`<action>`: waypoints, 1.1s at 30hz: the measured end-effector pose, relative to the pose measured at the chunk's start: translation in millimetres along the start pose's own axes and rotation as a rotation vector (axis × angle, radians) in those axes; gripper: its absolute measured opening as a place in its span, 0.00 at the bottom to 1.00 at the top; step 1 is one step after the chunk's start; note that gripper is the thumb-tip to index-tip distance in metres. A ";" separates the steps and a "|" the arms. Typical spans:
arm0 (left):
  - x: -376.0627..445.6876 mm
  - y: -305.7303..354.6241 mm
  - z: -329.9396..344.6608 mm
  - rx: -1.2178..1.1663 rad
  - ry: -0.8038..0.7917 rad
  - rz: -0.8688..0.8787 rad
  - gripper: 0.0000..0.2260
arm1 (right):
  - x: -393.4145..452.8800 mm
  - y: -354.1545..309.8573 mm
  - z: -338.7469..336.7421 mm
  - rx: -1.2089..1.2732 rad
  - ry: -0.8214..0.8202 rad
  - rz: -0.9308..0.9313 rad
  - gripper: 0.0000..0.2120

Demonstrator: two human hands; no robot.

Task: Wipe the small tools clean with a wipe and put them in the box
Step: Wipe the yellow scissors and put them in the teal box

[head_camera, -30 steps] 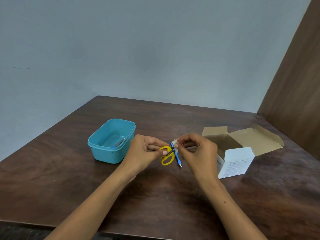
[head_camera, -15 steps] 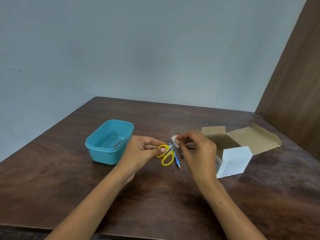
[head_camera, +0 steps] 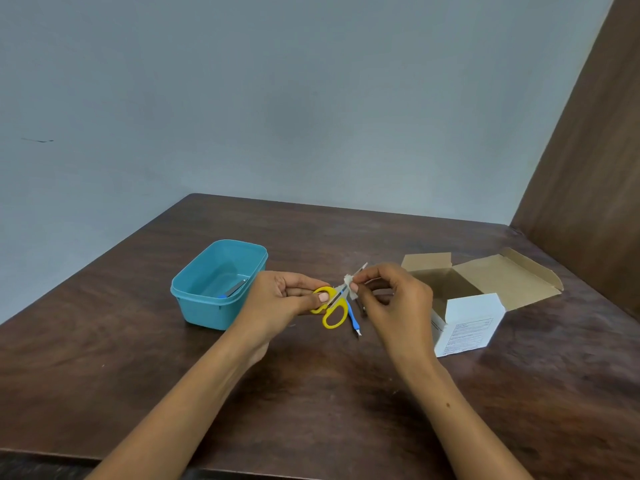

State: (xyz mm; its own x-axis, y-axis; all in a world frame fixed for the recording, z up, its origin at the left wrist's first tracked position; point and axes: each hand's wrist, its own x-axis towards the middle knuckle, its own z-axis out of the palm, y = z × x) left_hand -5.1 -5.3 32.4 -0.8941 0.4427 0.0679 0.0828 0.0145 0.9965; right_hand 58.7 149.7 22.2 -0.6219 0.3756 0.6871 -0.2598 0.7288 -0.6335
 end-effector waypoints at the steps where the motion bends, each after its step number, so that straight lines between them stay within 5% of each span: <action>1: -0.1 -0.1 -0.1 -0.012 0.002 -0.002 0.09 | -0.6 -1.9 -0.1 0.010 0.014 0.011 0.07; 4: 1.5 -1.2 -0.5 -0.048 0.038 -0.015 0.08 | -0.1 -6.6 -2.2 0.159 0.063 0.085 0.06; 7: 3.2 -2.5 -0.6 -0.098 0.089 -0.027 0.06 | 0.6 -8.8 -2.5 0.298 -0.066 0.155 0.06; 11: 3.4 -2.8 -0.1 -0.130 0.108 -0.027 0.06 | -4.3 -7.1 5.2 0.178 -0.231 0.105 0.06; 16: 1.6 -1.9 4.2 -0.111 0.086 0.011 0.06 | -3.5 -4.8 4.3 0.085 -0.089 0.020 0.06; 22: 0.9 -2.1 5.6 -0.126 0.074 0.066 0.07 | -4.9 -4.0 5.3 0.013 -0.105 -0.114 0.05; 33: 0.5 1.1 9.6 -0.242 0.059 0.071 0.07 | -0.5 -6.7 1.7 0.620 -0.037 0.540 0.06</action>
State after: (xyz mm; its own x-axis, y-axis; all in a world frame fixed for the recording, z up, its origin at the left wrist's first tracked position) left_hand -1.2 3.6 33.1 -0.9147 0.3814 0.1334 0.0446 -0.2329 0.9715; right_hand 59.5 143.6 25.5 -0.7992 0.5571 0.2257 -0.2715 0.0005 -0.9624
